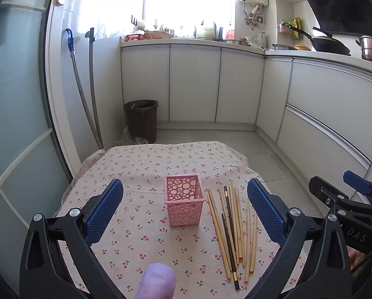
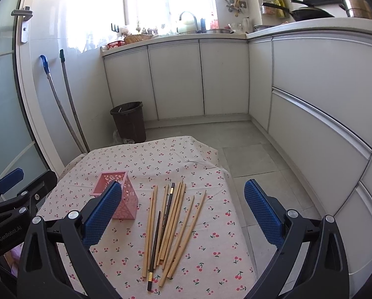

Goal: Organize utensils

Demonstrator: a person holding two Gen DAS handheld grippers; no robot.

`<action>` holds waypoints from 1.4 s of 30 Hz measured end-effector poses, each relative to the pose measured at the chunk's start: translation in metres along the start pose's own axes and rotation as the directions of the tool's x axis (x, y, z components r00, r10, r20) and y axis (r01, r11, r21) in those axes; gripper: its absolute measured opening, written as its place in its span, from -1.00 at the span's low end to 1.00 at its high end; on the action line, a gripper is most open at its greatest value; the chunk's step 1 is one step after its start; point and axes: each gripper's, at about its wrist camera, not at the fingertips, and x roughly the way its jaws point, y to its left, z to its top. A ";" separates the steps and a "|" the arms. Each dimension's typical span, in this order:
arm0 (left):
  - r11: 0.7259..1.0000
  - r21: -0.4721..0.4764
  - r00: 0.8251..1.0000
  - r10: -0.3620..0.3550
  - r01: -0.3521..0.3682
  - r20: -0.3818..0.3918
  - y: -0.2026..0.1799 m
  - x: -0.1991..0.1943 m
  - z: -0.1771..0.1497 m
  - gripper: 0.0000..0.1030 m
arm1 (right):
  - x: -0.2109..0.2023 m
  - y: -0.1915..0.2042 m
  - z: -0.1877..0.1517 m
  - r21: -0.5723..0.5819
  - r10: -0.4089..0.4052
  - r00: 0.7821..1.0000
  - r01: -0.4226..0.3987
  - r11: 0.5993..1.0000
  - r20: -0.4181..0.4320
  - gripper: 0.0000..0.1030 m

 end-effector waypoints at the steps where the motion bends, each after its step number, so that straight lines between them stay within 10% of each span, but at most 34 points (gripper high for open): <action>1: 1.000 0.003 1.000 0.001 -0.001 -0.001 -0.001 0.000 0.000 0.86 | 0.000 0.000 0.000 0.000 0.000 1.000 0.000 1.000 0.000 0.86; 42: 1.000 -0.001 0.999 0.012 -0.012 -0.032 0.004 0.006 -0.003 0.86 | 0.003 0.000 0.000 0.009 0.002 1.000 -0.002 1.000 -0.024 0.86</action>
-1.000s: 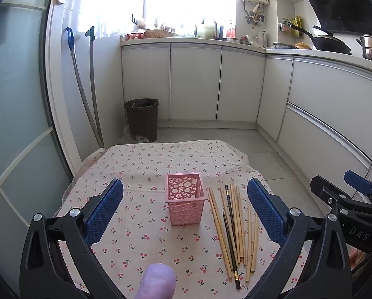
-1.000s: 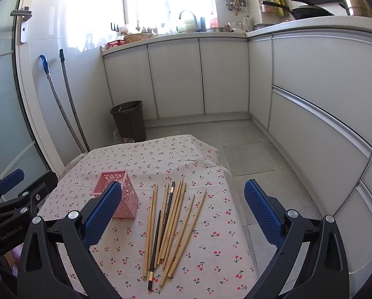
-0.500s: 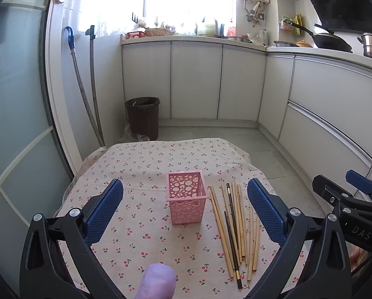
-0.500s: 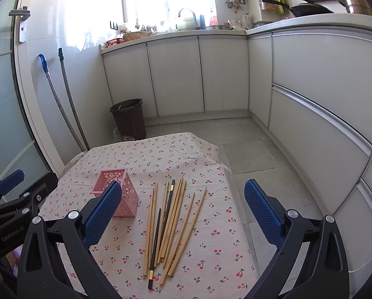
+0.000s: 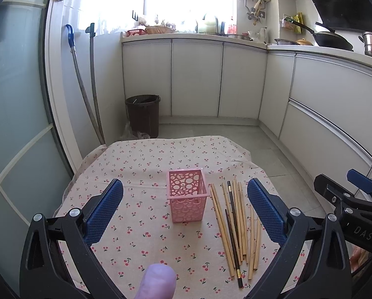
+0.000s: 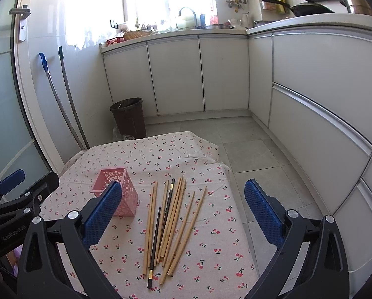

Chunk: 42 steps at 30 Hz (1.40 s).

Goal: Organize utensils

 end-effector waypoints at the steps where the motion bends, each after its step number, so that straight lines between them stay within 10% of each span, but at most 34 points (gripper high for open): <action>1: 1.000 0.000 1.000 0.000 0.000 -0.001 0.000 0.000 0.001 0.86 | 0.000 0.000 0.000 0.000 0.001 1.000 -0.001 1.000 0.000 0.86; 13: 1.000 -0.021 0.999 -0.002 0.001 -0.040 0.004 0.007 0.001 0.86 | 0.005 -0.002 -0.003 0.003 0.000 1.000 0.000 1.000 -0.021 0.86; 17: 0.996 -0.056 0.992 -0.069 0.063 -0.104 0.008 0.015 0.006 0.86 | 0.013 -0.021 0.008 0.151 0.133 0.987 -0.118 0.981 -0.092 0.86; 20: 0.984 -0.081 0.967 -0.169 0.156 -0.192 0.005 0.028 0.019 0.86 | 0.020 -0.054 0.025 0.380 0.288 0.953 -0.232 0.895 -0.097 0.86; 26: 0.972 0.024 0.921 -0.211 0.232 -0.327 -0.043 0.060 0.068 0.86 | 0.053 -0.123 0.050 0.727 0.489 0.872 -0.330 0.602 -0.008 0.87; 31: 0.951 0.022 0.806 -0.249 0.309 -0.537 -0.101 0.123 0.096 0.74 | 0.077 -0.166 0.024 0.824 0.492 0.870 -0.287 0.488 0.012 0.87; 35: 0.963 0.024 0.671 -0.167 0.267 -0.723 -0.130 0.199 0.079 -0.14 | 0.098 -0.191 -0.009 0.922 0.546 0.838 -0.196 0.334 -0.020 0.87; 36: 0.968 0.041 0.641 -0.132 0.247 -0.756 -0.134 0.217 0.071 -0.45 | 0.101 -0.192 -0.010 0.927 0.560 0.828 -0.198 0.318 -0.015 0.87; 40: 0.982 0.113 0.540 0.014 0.150 -0.842 -0.132 0.276 0.037 -0.58 | 0.098 -0.191 -0.001 0.913 0.562 0.827 -0.215 0.346 -0.019 0.87; 42: 0.984 0.148 0.520 0.073 0.104 -0.851 -0.124 0.291 0.027 -0.60 | 0.098 -0.190 0.001 0.915 0.580 0.815 -0.225 0.336 -0.012 0.87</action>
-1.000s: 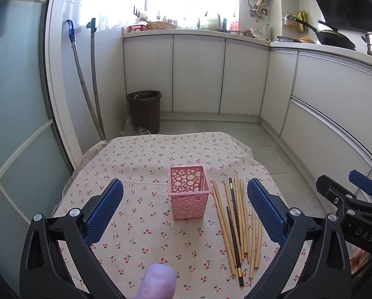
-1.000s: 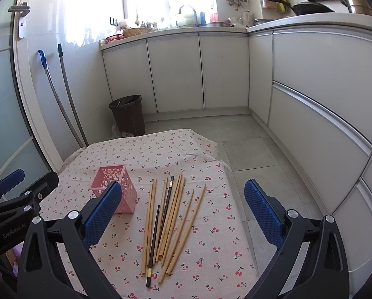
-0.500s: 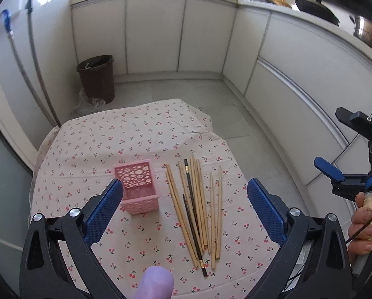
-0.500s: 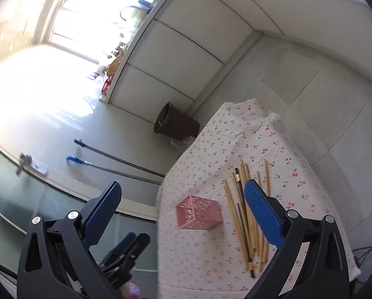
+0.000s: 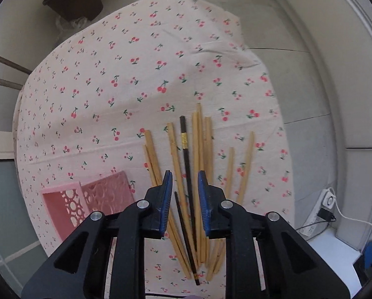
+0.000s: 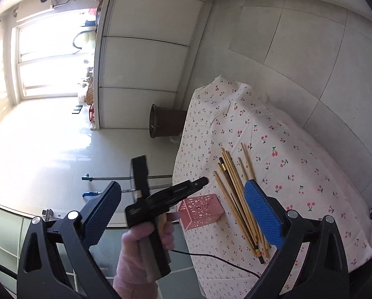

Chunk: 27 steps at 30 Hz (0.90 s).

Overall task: Organize utensils
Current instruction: 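Lower the left tool onto the chopstick row and grasp a wooden chopstick, then lift the wooden chopstick with the left tool while the right tool grasps another chopstick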

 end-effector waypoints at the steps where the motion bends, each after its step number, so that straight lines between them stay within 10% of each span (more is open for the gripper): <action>1: 0.999 -0.009 0.999 0.034 -0.035 -0.011 0.002 0.009 0.004 -0.60 | 0.001 0.000 -0.001 0.010 0.016 1.000 -0.016 1.000 -0.015 0.87; 12: 0.983 -0.025 0.980 0.179 -0.182 -0.084 0.016 0.053 0.008 -0.60 | -0.001 -0.006 0.000 0.050 0.032 0.999 -0.030 0.998 -0.030 0.87; 27: 0.997 -0.069 0.996 -0.034 0.029 -0.078 0.025 0.064 -0.012 -0.88 | -0.004 -0.005 0.001 0.033 0.019 0.999 -0.018 0.999 -0.030 0.87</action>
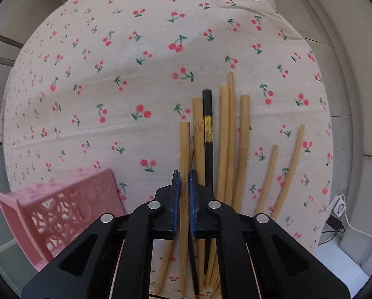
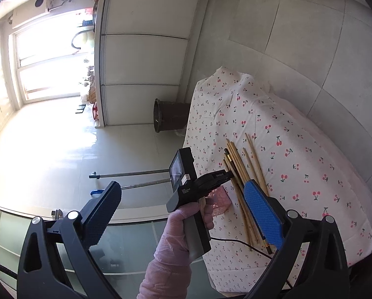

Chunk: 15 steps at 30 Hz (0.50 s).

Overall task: Organize utensils
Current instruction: 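Lift the wooden chopstick with the left tool while the right tool grasps another chopstick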

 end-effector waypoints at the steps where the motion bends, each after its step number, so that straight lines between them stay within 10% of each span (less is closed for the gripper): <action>1: 0.999 -0.004 0.999 -0.037 0.037 0.002 0.000 0.000 -0.007 -0.88 | 0.000 0.000 0.000 -0.002 -0.002 1.000 0.002 1.000 0.000 0.87; 9: 0.985 -0.007 0.973 -0.167 0.170 0.162 0.019 -0.038 -0.064 -0.88 | 0.017 -0.001 -0.005 -0.032 -0.073 0.996 0.072 0.997 -0.043 0.87; 15: 0.966 0.048 0.919 -0.257 0.254 0.298 0.038 -0.090 -0.110 -0.88 | 0.044 -0.005 -0.014 -0.099 -0.190 0.978 0.182 0.978 -0.085 0.87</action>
